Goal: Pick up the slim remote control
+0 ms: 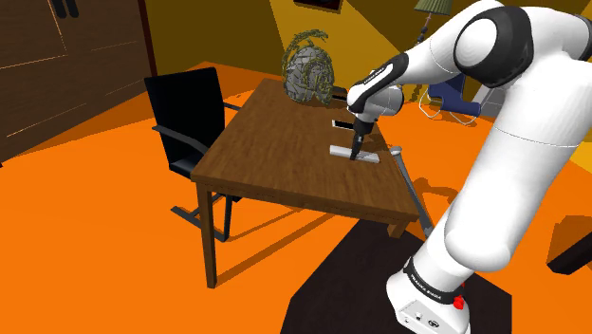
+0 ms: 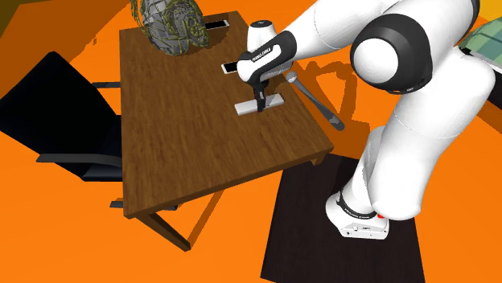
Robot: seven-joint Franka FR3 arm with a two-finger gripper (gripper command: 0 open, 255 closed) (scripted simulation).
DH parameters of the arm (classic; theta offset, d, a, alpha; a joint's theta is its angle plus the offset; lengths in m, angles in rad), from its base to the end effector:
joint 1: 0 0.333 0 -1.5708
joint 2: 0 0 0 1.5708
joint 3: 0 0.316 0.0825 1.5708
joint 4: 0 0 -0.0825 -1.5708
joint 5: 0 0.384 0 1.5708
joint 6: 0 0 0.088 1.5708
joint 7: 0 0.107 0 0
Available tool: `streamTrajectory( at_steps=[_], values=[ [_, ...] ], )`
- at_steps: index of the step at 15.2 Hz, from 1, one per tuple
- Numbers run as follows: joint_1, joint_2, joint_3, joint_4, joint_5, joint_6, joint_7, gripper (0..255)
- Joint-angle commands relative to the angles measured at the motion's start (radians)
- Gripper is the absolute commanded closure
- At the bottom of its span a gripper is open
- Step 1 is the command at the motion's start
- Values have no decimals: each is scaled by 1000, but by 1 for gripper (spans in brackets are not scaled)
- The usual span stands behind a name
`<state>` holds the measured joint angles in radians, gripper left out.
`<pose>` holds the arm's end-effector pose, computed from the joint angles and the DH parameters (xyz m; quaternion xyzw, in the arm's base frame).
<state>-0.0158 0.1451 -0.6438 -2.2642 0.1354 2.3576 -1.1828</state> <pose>0.4192 -0.3223 0.3072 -0.9769 -0.2135 0.0026 0.0097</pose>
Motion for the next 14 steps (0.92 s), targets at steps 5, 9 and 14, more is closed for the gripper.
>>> streamTrajectory(
  at_steps=[5,9,14],
  values=[
    [-1,2,0,0,2,2,-1,255],
    [3,-11,-2,2,-10,-10,8,255],
    [12,-65,-12,22,-60,-71,44,255]
  ],
)
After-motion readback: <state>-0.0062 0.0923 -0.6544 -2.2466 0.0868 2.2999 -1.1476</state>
